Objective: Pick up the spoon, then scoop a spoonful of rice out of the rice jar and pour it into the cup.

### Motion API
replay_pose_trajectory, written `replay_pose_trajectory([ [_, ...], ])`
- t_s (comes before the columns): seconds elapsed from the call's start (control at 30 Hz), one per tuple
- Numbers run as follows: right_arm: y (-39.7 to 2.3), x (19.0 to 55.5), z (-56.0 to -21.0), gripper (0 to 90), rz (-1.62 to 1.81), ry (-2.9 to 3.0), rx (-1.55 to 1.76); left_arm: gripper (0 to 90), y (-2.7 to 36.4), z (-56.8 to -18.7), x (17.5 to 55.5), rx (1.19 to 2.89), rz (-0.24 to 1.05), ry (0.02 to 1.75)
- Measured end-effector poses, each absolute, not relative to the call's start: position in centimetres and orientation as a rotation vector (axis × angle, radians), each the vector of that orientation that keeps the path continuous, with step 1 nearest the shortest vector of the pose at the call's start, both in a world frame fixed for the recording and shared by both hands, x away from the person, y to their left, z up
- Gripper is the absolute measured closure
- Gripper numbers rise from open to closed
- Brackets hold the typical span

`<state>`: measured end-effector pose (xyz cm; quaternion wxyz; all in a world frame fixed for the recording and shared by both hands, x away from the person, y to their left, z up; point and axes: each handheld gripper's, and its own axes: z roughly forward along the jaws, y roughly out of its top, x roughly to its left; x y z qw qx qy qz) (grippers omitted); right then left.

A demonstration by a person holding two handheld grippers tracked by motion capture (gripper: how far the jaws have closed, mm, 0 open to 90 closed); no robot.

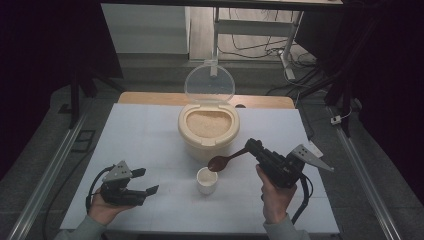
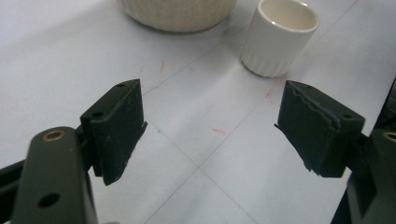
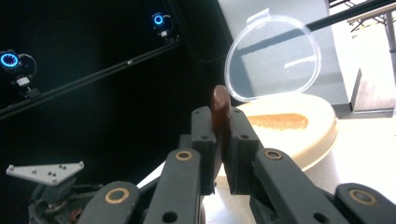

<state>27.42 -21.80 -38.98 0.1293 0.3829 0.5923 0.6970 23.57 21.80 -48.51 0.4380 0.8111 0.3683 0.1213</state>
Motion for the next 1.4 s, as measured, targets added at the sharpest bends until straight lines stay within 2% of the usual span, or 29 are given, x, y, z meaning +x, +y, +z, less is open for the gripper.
replay_pose_trajectory([
  [0.6,-22.6,29.4,-36.1,83.8,2.031,1.642,1.112,19.4,22.9,-49.4,23.6,2.008,0.319,0.971],
  [0.97,-21.1,33.3,-33.5,83.8,1.989,1.599,1.111,18.8,23.2,-49.7,23.9,2.012,0.305,0.992],
  [1.4,-19.4,37.9,-33.8,83.8,1.840,1.605,1.137,17.8,23.1,-50.0,23.9,2.028,0.275,0.994],
])
